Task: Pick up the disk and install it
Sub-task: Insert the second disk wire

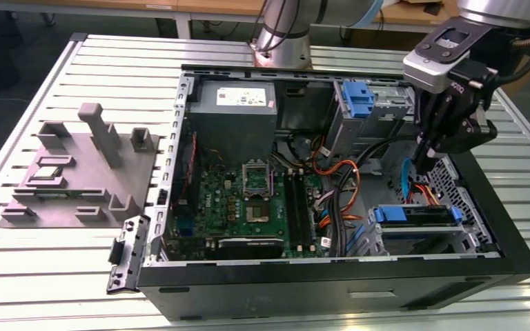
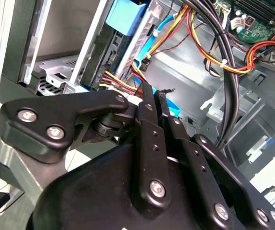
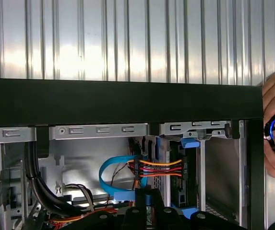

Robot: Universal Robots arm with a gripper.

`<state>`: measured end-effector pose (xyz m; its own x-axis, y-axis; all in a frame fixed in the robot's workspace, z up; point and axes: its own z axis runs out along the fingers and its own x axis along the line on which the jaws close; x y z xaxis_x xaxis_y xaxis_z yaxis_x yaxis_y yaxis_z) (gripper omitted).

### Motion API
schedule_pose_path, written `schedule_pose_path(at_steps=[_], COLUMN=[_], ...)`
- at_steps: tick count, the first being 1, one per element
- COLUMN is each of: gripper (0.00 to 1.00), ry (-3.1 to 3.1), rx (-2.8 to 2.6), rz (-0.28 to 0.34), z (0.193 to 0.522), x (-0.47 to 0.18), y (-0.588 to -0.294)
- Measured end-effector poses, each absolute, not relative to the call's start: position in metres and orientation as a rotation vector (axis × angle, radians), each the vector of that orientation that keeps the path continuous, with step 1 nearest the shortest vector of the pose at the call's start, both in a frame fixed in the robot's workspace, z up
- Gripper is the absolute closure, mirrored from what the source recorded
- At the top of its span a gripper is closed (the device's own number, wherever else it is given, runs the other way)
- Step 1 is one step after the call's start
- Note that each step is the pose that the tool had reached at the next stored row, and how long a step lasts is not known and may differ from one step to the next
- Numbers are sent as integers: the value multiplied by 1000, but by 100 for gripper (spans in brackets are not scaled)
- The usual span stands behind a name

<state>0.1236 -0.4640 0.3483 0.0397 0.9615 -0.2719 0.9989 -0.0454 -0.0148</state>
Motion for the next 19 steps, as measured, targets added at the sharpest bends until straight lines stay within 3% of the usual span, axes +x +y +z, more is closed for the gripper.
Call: schedule_pose_path(at_steps=[19], gripper=[84], ry=[2041], rx=[2121], rz=[-299], z=[345], x=[111], y=[-469])
